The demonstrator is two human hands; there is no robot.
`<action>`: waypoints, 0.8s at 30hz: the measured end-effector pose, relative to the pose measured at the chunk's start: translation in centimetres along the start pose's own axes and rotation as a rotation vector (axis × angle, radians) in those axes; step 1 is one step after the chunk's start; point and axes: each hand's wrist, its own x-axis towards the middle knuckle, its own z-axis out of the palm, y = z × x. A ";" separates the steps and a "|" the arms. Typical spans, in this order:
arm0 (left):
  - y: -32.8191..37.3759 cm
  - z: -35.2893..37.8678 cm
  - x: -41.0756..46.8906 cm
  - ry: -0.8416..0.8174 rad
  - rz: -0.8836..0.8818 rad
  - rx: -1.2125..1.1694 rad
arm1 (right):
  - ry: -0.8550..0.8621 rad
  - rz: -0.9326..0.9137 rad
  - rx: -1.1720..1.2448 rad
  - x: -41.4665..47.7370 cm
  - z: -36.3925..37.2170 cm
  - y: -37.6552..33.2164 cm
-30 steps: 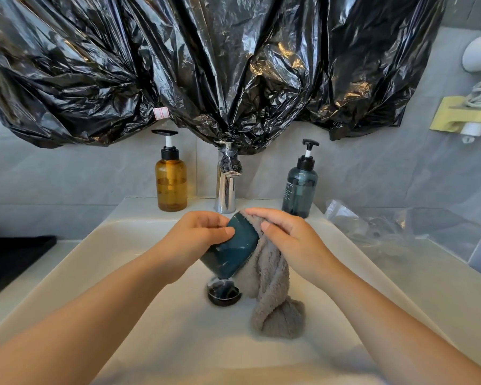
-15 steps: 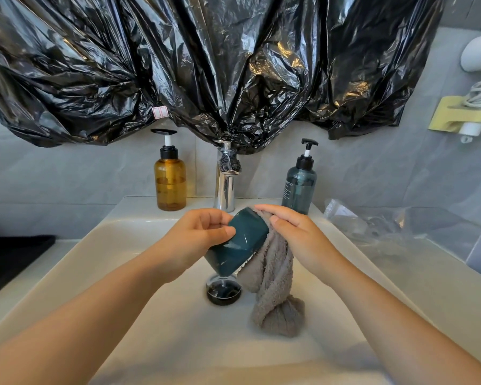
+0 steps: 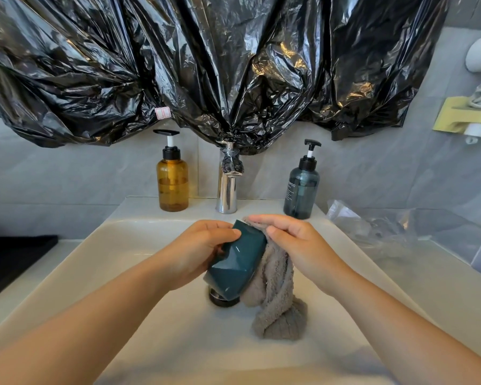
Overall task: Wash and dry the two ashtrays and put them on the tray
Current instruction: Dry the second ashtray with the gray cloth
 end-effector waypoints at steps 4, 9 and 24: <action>0.0 -0.1 -0.1 0.027 0.045 0.139 | 0.031 -0.085 -0.021 -0.2 0.0 0.0; 0.3 -0.1 -0.4 0.037 0.089 0.226 | 0.214 -0.143 -0.099 0.4 0.3 0.2; 0.5 0.4 -0.7 -0.060 0.096 0.399 | 0.277 -0.102 -0.168 1.1 -0.5 0.6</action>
